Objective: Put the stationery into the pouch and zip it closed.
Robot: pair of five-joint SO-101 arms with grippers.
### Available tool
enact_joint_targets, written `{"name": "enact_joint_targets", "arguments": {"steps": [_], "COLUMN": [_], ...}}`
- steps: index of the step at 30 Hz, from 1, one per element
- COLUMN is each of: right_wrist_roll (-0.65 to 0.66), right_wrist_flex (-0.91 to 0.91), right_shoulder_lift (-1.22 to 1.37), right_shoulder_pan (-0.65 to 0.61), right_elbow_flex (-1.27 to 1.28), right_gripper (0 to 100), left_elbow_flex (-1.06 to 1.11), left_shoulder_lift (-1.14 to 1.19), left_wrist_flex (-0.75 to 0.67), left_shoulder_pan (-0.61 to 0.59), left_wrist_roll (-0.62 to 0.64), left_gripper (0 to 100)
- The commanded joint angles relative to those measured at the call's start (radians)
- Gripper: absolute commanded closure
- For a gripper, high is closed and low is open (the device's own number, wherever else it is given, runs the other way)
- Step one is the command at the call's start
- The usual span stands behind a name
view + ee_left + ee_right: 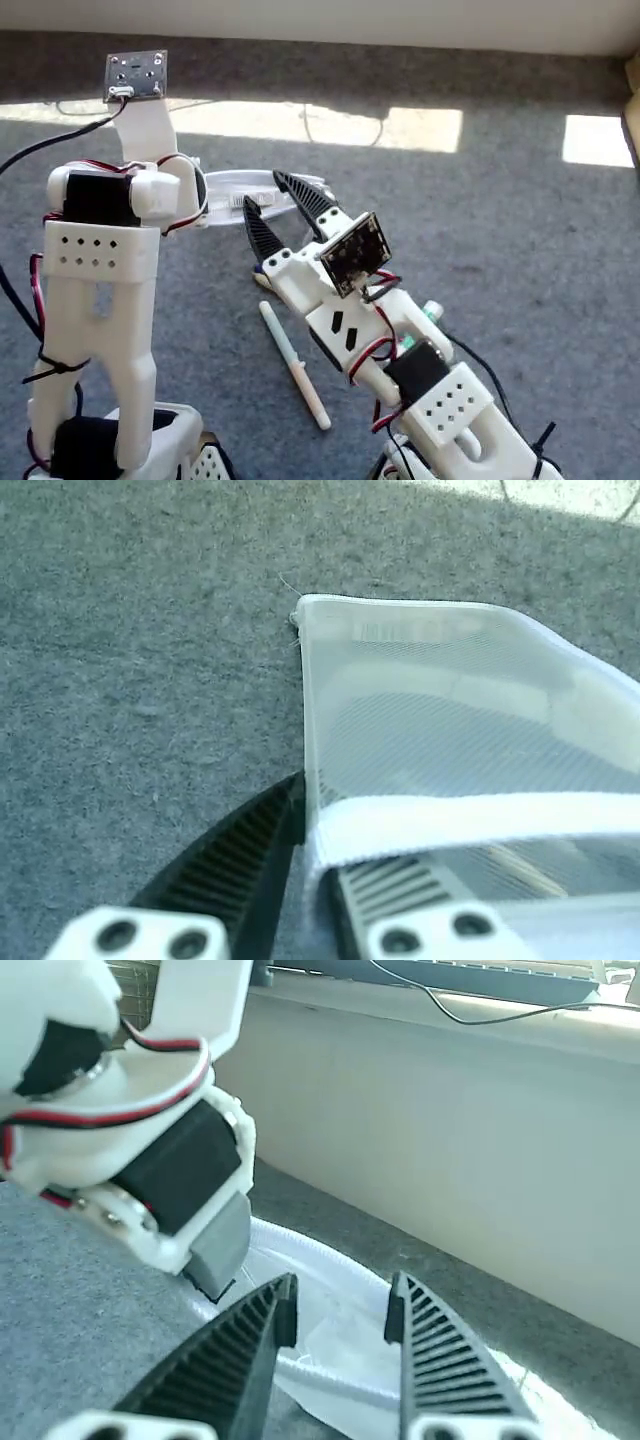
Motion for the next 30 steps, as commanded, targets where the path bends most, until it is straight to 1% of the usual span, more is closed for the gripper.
{"name": "enact_joint_targets", "arguments": {"steps": [1,6,10,14,17,23,24,27,30], "right_wrist_roll": [0.005,-0.117,-0.130,-0.130,-0.130,-0.132,-0.146,-0.259,-0.276], "right_wrist_flex": [0.174,0.363,0.524,0.668,0.756,0.886,0.914,0.989,1.055], "right_shoulder_lift": [-0.097,-0.099,-0.099,-0.099,-0.099,-0.099,-0.097,-0.097,-0.094], "right_shoulder_pan": [0.038,0.147,0.211,0.229,0.268,0.394,0.412,0.469,0.484], "right_elbow_flex": [-0.124,-0.246,-0.343,-0.406,-0.415,-0.410,-0.410,-0.412,-0.409], "right_gripper": [85.7,85.7,85.7,85.7,85.7,85.7,85.7,85.7,85.7], "left_elbow_flex": [-0.048,-0.047,-0.047,-0.047,-0.047,-0.047,-0.047,-0.047,-0.045], "left_shoulder_lift": [-0.008,-0.008,-0.008,-0.008,-0.008,-0.008,-0.008,-0.008,-0.008], "left_wrist_flex": [-0.005,0.002,0.002,0.003,0.003,0.003,0.003,0.003,0.003], "left_shoulder_pan": [-0.039,-0.039,-0.039,-0.039,-0.039,-0.039,-0.039,-0.039,-0.039], "left_wrist_roll": [0.006,0.006,0.006,0.006,0.006,0.006,0.006,0.008,0.008], "left_gripper": [99,99,99,99,99,99,99,99,99]}}
